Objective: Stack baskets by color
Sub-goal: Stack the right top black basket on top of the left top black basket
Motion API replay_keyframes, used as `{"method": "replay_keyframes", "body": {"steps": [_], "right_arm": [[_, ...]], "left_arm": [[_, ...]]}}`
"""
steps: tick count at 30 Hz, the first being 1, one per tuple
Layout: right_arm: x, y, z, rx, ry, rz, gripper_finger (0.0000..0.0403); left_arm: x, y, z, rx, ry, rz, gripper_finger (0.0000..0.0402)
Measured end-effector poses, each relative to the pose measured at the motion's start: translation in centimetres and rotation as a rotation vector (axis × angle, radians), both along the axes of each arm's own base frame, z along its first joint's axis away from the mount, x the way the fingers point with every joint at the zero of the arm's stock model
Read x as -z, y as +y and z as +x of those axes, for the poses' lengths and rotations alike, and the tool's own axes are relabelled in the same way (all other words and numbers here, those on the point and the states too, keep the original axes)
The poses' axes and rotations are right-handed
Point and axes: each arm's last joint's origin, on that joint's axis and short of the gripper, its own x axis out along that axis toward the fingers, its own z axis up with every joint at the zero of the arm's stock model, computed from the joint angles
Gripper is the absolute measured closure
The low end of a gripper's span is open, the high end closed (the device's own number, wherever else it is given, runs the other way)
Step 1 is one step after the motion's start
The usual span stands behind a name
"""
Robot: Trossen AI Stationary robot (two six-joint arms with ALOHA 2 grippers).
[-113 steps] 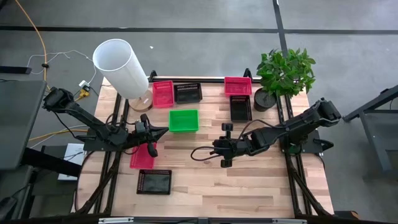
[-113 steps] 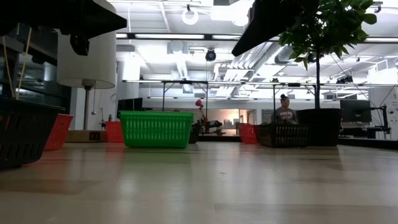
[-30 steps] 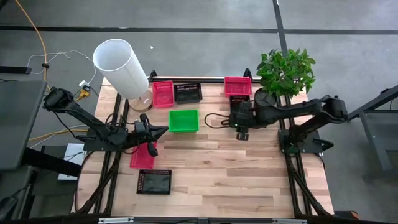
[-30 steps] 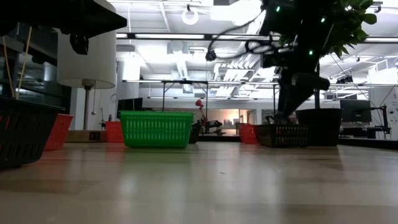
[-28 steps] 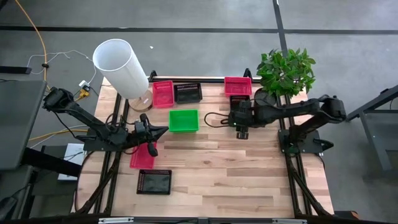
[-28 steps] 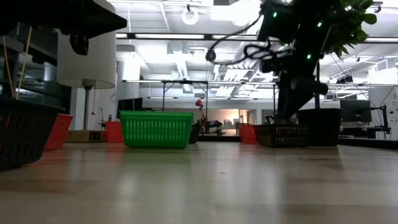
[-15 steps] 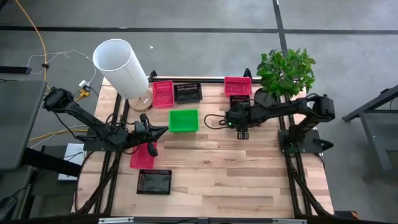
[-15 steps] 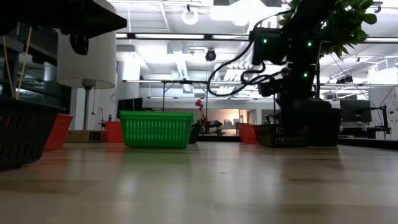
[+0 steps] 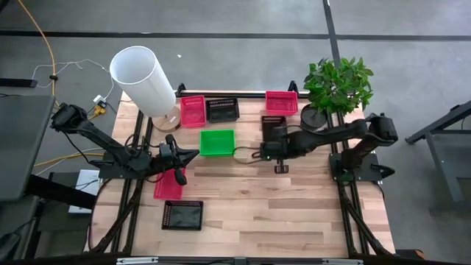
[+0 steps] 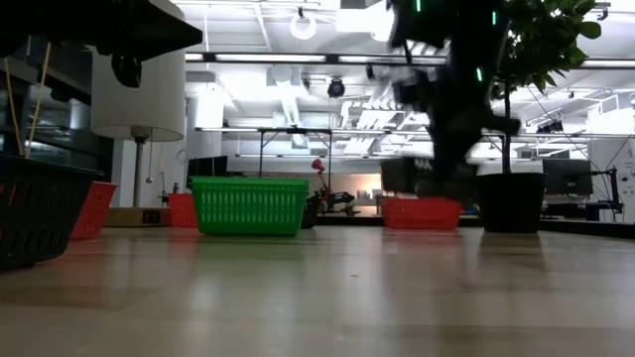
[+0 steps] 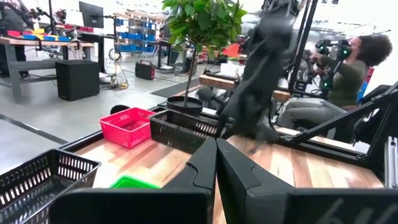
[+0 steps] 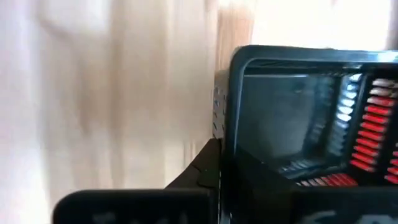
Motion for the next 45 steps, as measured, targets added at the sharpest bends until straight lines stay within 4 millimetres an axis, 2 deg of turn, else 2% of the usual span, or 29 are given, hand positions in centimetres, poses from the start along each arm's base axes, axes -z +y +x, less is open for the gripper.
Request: {"method": "replay_keyframes", "body": {"steps": [4,7,10,15,21,28,33,40,45], "right_arm": [[-3.6,2.6,1.5,-0.24,-0.047,-0.112,0.0401],[-4.7,3.0,2.0,-0.521,0.051,-0.271,0.0402],[-5.2,1.0,3.0,-0.57,0.157,-0.428,0.0402],[-5.4,-3.4,5.6,-0.683,0.318,-0.519,0.0402],[-3.9,-7.6,9.5,-0.837,0.551,-0.593,0.0403],[-1.1,-10.9,13.4,-0.995,0.739,-0.617,0.0403],[-0.4,-13.0,15.2,-1.049,0.787,-0.673,0.0403],[1.2,-13.5,16.6,-1.153,0.805,-0.722,0.0403],[1.2,-13.6,16.8,-1.149,0.799,-0.737,0.0403]], "left_arm": [[0.0,0.0,0.0,0.0,-0.003,0.0,0.0402],[0.0,0.0,0.0,0.002,-0.004,0.0,0.0402],[0.0,-0.1,0.0,0.027,-0.004,0.001,0.0401],[-0.1,-0.1,0.1,0.054,-0.01,0.001,0.0402],[-0.1,-0.1,0.1,0.054,-0.009,0.001,0.0402],[-0.1,-0.1,0.1,0.054,-0.007,-0.001,0.0401],[0.0,-0.1,0.1,0.054,-0.005,0.0,0.0402],[0.1,-0.1,0.1,0.055,0.002,-0.011,0.0402],[0.2,-0.2,0.1,0.057,0.008,-0.019,0.0401]]}}
